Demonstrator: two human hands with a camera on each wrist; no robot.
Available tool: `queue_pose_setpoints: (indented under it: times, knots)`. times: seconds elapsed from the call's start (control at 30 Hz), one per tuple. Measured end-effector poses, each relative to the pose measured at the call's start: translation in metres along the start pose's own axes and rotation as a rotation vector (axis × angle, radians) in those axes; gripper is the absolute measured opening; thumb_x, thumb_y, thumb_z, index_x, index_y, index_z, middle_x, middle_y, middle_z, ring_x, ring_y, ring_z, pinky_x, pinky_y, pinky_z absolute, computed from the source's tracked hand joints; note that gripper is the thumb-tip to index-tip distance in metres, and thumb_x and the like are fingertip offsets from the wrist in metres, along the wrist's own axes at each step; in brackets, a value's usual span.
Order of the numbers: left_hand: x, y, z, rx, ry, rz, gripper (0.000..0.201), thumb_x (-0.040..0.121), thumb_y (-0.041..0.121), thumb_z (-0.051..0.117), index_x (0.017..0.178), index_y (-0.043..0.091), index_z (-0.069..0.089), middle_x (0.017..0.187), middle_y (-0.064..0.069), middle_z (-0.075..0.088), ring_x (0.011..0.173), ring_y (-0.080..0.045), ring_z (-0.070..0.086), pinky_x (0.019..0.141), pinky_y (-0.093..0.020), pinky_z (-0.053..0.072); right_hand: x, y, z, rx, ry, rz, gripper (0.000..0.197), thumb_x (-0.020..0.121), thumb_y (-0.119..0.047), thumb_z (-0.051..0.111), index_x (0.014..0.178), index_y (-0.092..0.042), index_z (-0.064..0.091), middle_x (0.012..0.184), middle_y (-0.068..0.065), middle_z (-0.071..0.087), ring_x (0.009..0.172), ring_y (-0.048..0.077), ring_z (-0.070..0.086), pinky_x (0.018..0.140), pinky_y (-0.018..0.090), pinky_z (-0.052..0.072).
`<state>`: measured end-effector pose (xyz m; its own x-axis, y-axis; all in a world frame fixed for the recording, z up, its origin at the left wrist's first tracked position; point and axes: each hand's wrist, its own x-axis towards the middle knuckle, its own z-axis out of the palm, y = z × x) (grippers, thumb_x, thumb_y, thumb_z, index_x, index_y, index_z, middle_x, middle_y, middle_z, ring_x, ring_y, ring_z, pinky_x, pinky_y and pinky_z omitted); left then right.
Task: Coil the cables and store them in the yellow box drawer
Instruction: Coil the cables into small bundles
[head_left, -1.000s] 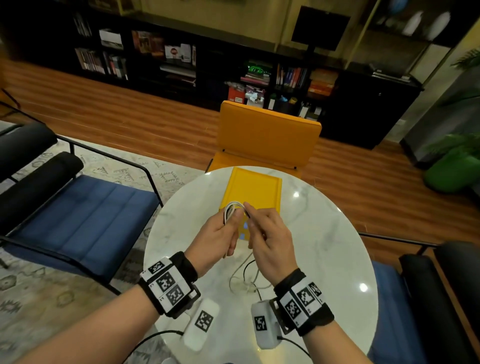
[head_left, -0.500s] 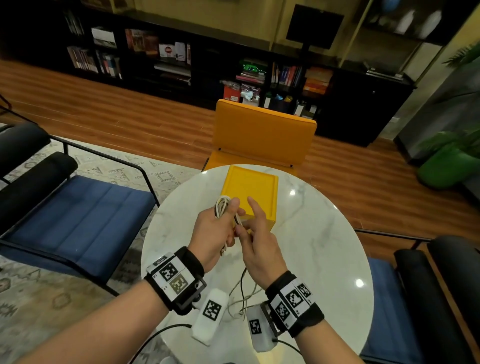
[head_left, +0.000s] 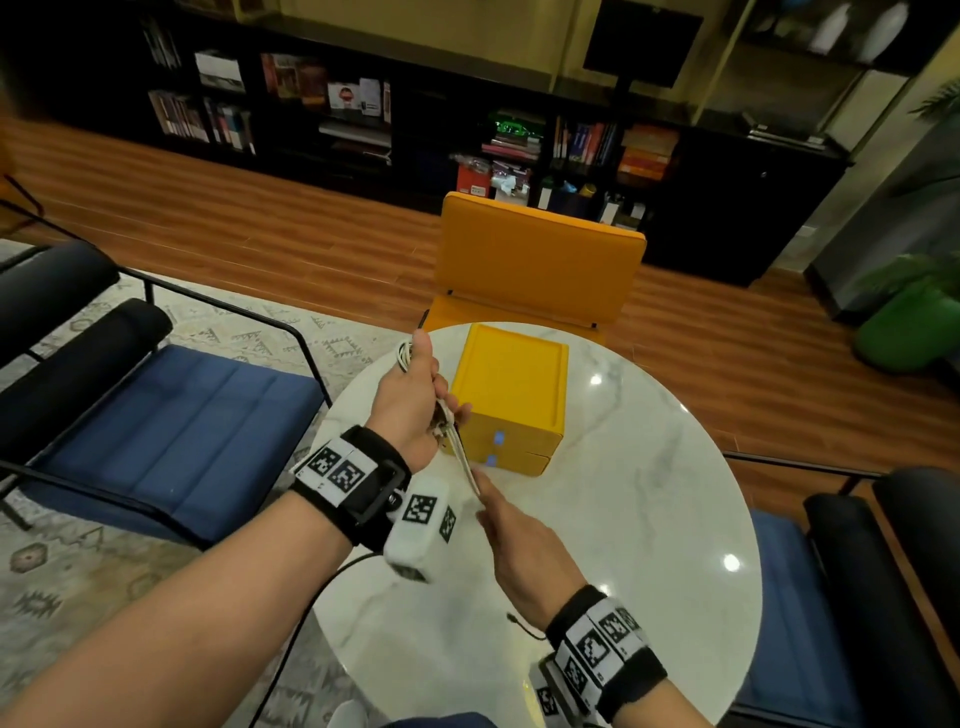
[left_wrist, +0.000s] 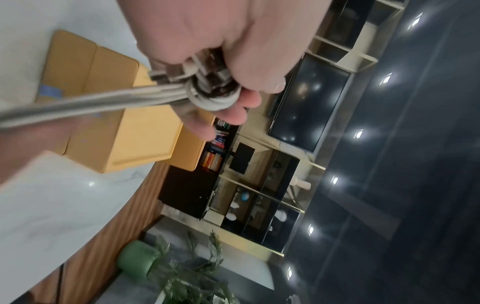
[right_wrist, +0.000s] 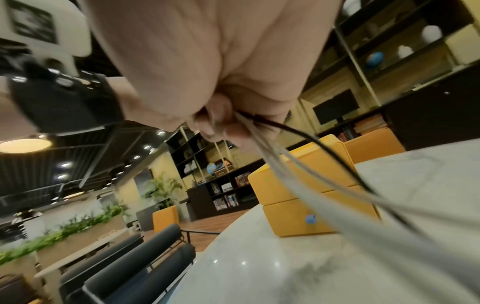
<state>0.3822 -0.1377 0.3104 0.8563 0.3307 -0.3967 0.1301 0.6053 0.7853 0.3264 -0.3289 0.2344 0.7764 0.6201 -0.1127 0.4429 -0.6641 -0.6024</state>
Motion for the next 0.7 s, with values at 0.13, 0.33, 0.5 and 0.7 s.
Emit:
queue_pose_setpoints:
  times: [0.13, 0.33, 0.5, 0.7]
  knots:
    - [0.007, 0.000, -0.009, 0.346, 0.056, 0.107, 0.051, 0.095, 0.057, 0.051, 0.065, 0.016, 0.044, 0.048, -0.001, 0.035, 0.038, -0.019, 0.038, 0.047, -0.029, 0.038, -0.029, -0.006, -0.019, -0.033, -0.057, -0.190, 0.039, 0.107, -0.043, 0.028, 0.145, -0.038, 0.030, 0.141, -0.003, 0.058, 0.118, 0.027, 0.060, 0.095, 0.042, 0.052]
    - [-0.024, -0.026, 0.005, 0.844, -0.339, 0.094, 0.063, 0.078, 0.082, 0.050, 0.070, 0.020, 0.039, 0.056, 0.003, 0.027, 0.046, -0.015, 0.028, 0.049, -0.032, 0.028, 0.009, -0.007, -0.087, -0.009, 0.369, -0.309, 0.027, 0.105, -0.034, 0.045, 0.112, -0.014, 0.063, 0.095, 0.001, 0.068, 0.084, 0.015, 0.059, 0.073, 0.016, 0.044]
    - [-0.041, -0.028, 0.015, 0.741, -0.603, -0.011, 0.060, 0.080, 0.072, 0.057, 0.080, 0.013, 0.049, 0.057, 0.002, 0.030, 0.046, -0.013, 0.026, 0.045, -0.028, 0.025, 0.034, -0.016, -0.107, 0.071, 0.510, -0.275, 0.010, 0.096, -0.018, 0.065, 0.101, -0.015, 0.073, 0.089, -0.002, 0.071, 0.082, 0.004, 0.061, 0.072, 0.008, 0.042]
    - [-0.045, -0.028, 0.006, 0.622, -0.612, -0.034, 0.020, 0.099, 0.026, 0.059, 0.083, 0.017, 0.051, 0.054, 0.005, 0.032, 0.045, -0.009, 0.027, 0.043, -0.024, 0.027, 0.046, -0.026, -0.102, 0.276, 0.603, -0.173, 0.010, 0.083, -0.023, 0.081, 0.093, -0.024, 0.081, 0.084, -0.003, 0.058, 0.081, 0.006, 0.058, 0.069, 0.015, 0.045]
